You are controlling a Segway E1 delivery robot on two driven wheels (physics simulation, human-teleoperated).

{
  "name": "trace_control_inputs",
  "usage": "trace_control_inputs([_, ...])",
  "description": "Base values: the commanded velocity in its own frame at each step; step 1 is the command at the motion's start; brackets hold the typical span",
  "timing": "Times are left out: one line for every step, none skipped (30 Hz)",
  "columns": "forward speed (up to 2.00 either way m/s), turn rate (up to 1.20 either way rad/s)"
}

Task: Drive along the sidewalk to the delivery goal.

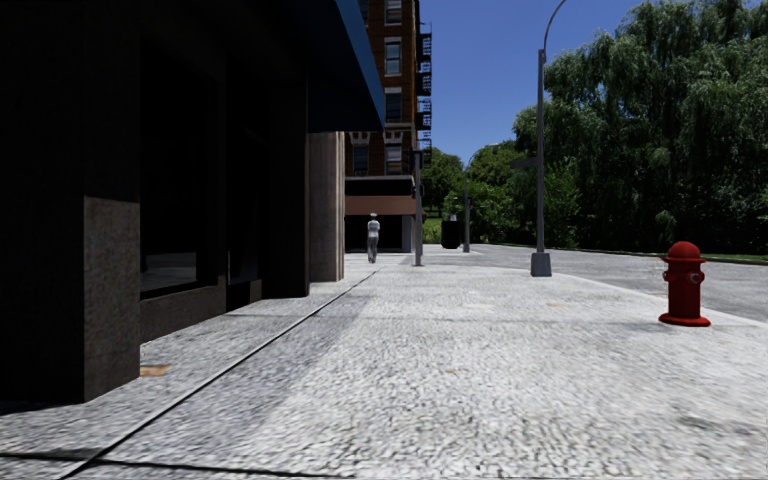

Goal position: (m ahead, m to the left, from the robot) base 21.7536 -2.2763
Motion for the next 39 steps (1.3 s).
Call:
trace_control_inputs([2.0, 0.0])
trace_control_inputs([2.0, 0.0])
trace_control_inputs([2.0, 0.0])
trace_control_inputs([2.0, 0.0])
trace_control_inputs([2.0, 0.0])
trace_control_inputs([2.0, 0.0])
trace_control_inputs([2.0, 0.0])
trace_control_inputs([2.0, 0.0])
trace_control_inputs([2.0, 0.0])
trace_control_inputs([2.0, 0.0])
trace_control_inputs([2.0, 0.0])
trace_control_inputs([2.0, 0.0])
trace_control_inputs([2.0, 0.0])
trace_control_inputs([2.0, 0.0])
trace_control_inputs([2.0, 0.0])
trace_control_inputs([2.0, 0.0])
trace_control_inputs([2.0, 0.0])
trace_control_inputs([2.0, 0.0])
trace_control_inputs([2.0, 0.0])
trace_control_inputs([2.0, 0.0])
trace_control_inputs([2.0, 0.0])
trace_control_inputs([2.0, 0.0])
trace_control_inputs([2.0, 0.0])
trace_control_inputs([2.0, 0.0])
trace_control_inputs([2.0, 0.0])
trace_control_inputs([2.0, 0.0])
trace_control_inputs([2.0, 0.0])
trace_control_inputs([2.0, 0.0])
trace_control_inputs([2.0, 0.0])
trace_control_inputs([2.0, 0.0])
trace_control_inputs([2.0, 0.0])
trace_control_inputs([2.0, 0.0])
trace_control_inputs([2.0, 0.0])
trace_control_inputs([2.0, 0.0])
trace_control_inputs([2.0, 0.0])
trace_control_inputs([2.0, 0.0])
trace_control_inputs([2.0, 0.0])
trace_control_inputs([2.0, 0.0])
trace_control_inputs([2.0, 0.0])
